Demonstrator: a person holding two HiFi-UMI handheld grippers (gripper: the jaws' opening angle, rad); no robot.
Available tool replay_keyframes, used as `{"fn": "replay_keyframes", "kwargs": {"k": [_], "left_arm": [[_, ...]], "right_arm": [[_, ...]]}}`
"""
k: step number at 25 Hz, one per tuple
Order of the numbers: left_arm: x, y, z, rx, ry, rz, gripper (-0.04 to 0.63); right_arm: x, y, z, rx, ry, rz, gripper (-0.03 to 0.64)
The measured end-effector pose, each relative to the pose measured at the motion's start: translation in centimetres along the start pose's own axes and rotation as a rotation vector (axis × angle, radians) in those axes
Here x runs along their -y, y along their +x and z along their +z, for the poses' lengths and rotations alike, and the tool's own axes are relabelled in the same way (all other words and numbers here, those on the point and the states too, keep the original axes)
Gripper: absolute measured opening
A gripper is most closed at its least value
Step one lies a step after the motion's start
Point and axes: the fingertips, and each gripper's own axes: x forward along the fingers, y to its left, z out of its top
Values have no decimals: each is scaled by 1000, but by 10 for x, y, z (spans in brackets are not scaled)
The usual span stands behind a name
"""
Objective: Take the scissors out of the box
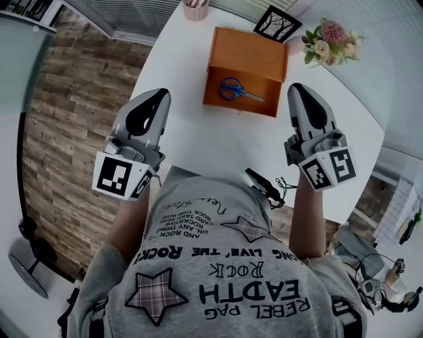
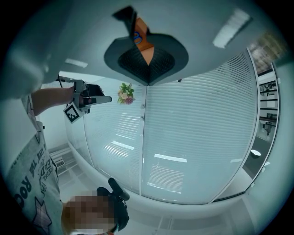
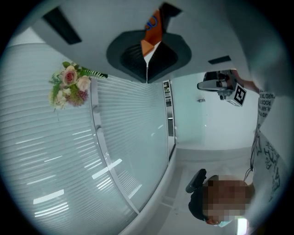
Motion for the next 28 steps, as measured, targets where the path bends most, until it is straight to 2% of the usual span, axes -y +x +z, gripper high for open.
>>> {"fn": "replay_keyframes", "kwargs": {"k": [11,28], "left_arm": [[-7,15,-17,-28,-23,-1,9],[-16,41,-48,-83,-55,-8,9]], "right_arm": [[-5,27,-21,-55,6,51,15],[3,59,-62,-154,31,76,15]]}}
